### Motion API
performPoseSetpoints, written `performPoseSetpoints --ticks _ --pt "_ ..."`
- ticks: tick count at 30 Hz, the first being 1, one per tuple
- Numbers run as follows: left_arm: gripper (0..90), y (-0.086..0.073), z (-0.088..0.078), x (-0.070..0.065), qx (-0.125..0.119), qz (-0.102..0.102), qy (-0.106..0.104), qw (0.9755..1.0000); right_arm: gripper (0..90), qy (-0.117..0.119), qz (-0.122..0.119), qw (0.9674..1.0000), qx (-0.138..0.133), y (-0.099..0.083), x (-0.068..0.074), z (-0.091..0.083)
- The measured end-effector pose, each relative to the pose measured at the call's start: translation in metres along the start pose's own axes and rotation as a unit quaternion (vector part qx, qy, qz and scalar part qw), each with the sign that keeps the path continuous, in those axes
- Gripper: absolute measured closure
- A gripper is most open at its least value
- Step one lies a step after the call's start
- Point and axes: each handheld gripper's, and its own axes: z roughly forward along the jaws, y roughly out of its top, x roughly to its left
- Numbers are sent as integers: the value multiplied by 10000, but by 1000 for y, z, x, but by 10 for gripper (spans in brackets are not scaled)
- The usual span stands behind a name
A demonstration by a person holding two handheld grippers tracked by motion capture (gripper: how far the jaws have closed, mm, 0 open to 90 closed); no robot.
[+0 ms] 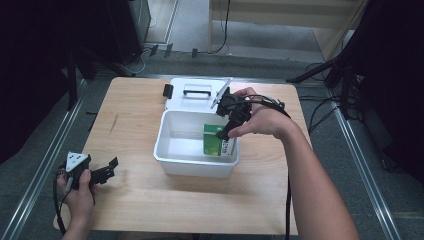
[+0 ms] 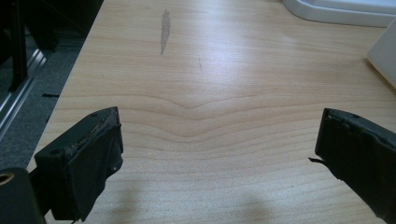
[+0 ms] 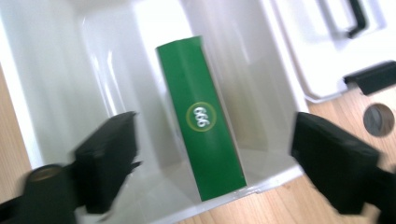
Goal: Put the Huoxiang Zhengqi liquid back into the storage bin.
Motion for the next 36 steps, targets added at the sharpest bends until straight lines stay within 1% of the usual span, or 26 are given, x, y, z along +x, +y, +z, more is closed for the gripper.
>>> performPoseSetpoints --ticks 3,6,9,10,11,12,13,15,18,19,20,21,22,24,25,26,27,28,29,30,31,32,33,34,35,36 --pt "18 0 0 0 -2 9 10 10000 77 -131 276 9991 -294 -5 -4 -4" --pt "18 0 0 0 -9 0 16 10000 37 -256 441 9978 -420 -11 -8 -7" --pt "18 0 0 0 0 -1 15 10000 8 -465 987 9911 -760 -23 -16 -14" --pt "18 0 0 0 0 -1 15 10000 8 -465 987 9911 -760 -23 -16 -14" --pt "18 0 0 0 -1 1 14 10000 7 -511 1250 9860 -975 -30 -19 -18" --pt "18 0 0 0 -1 1 14 10000 7 -511 1250 9860 -975 -30 -19 -18" --pt "18 0 0 -1 -4 -4 13 10000 0 -573 1440 9807 -1190 -37 -22 -22" --pt "18 0 0 -1 9 14 17 10000 0 -713 1601 9754 -1338 -44 -24 -25" --pt "18 0 0 -1 15 25 23 10000 0 -978 1891 9645 -1564 -54 -27 -30" --pt "18 0 0 -1 15 25 23 10000 0 -978 1891 9645 -1564 -54 -27 -30" --pt "18 0 -1 -1 23 32 20 10000 0 -1080 1993 9594 -1676 -60 -29 -32" --pt "18 0 0 -1 20 31 23 10000 0 -1080 1993 9594 -1676 -60 -29 -32" --pt "18 0 -1 0 22 46 22 10000 0 -1196 2084 9548 -1750 -67 -29 -33" --pt "18 0 -1 0 22 44 21 10000 0 -1295 2226 9484 -1848 -73 -29 -34" --pt "18 0 -1 0 22 46 20 10000 0 -1295 2226 9484 -1848 -73 -29 -34" --pt "18 0 -1 -1 23 48 21 10000 0 -1342 2351 9401 -2073 -82 -31 -36" --pt "18 0 -1 -1 20 50 21 10000 0 -1382 2428 9346 -2201 -86 -32 -38" --pt "18 0 -1 -1 20 54 22 10000 0 -1382 2428 9346 -2201 -86 -32 -38" --pt "18 0 -1 -1 20 53 24 10000 0 -1453 2512 9287 -2311 -91 -34 -40" --pt "18 0 -1 -1 23 60 23 10000 0 -1529 2670 9180 -2501 -100 -37 -43" --pt "18 0 -1 -1 23 60 23 10000 0 -1529 2670 9180 -2501 -100 -37 -43" --pt "18 0 -1 -1 22 57 22 10000 0 -1575 2712 9142 -2565 -104 -38 -44" --pt "18 0 -1 0 22 55 22 10000 0 -1784 2762 9060 -2664 -113 -39 -46" --pt "18 0 -1 0 24 55 22 10000 0 -1848 2773 9032 -2706 -116 -39 -47" --pt "18 0 -1 0 24 55 22 10000 0 -1848 2773 9032 -2706 -116 -39 -47" --pt "18 0 -1 -1 26 55 23 10000 0 -2005 2835 8951 -2797 -124 -39 -48"
